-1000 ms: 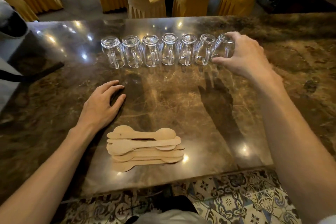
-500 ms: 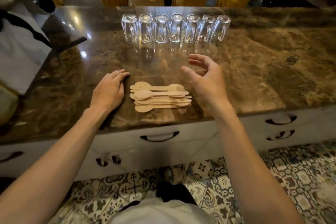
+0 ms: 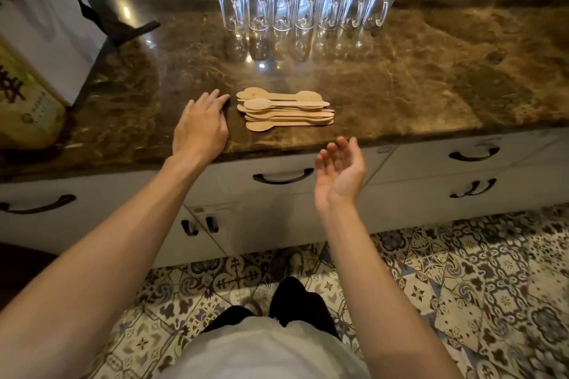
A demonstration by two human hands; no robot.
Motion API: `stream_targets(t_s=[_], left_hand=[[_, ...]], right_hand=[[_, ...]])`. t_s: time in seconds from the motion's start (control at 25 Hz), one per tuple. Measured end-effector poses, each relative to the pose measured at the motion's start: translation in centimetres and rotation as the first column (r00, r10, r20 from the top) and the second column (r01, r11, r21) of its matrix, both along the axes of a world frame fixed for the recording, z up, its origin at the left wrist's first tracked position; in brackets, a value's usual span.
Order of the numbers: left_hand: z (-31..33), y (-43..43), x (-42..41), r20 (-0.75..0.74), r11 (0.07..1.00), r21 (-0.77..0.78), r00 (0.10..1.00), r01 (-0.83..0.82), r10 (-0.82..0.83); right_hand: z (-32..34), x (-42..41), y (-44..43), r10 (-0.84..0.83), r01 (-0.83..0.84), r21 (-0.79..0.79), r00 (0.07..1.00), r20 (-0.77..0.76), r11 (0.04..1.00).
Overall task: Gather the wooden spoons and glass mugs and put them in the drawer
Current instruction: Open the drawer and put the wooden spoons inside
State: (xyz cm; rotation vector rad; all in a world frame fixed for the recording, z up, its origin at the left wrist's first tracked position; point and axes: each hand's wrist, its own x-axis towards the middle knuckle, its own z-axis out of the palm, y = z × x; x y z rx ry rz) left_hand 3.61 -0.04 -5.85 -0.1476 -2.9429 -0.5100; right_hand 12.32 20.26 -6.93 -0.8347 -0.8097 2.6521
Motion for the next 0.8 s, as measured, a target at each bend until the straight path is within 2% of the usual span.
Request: stream_targets(t_s=[0.16,0.32,0.48,0.8], left_hand=[[0.1,0.0,0.8,0.012,1.0,-0.02,1.0,0.001,0.0],[0.4,0.1,1.1,0.008,1.0,0.002,1.0,-0.011,0.011],[0.5,0.2,1.2,-0.002,1.0,0.01,1.0,-0.023,0.023],[0.1,0.1,1.1,-0.028,1.0,0.006,0.999,-0.025,0.025]], right_hand=[[-4.0,0.9,-1.7,-0.019,0.07,-0.275,0.983,0.182,0.959],[-6.4,0.7,-3.2,0.042,0.082,-0.355,0.944,0.326,0.931],[-6.3,-0.6,-4.2,0.161,-0.042,-0.426,0.955,0.248,0.904],[-5.8,1.2,-4.0,0.168,-0.058,-0.459,0.965,0.202,0.886]])
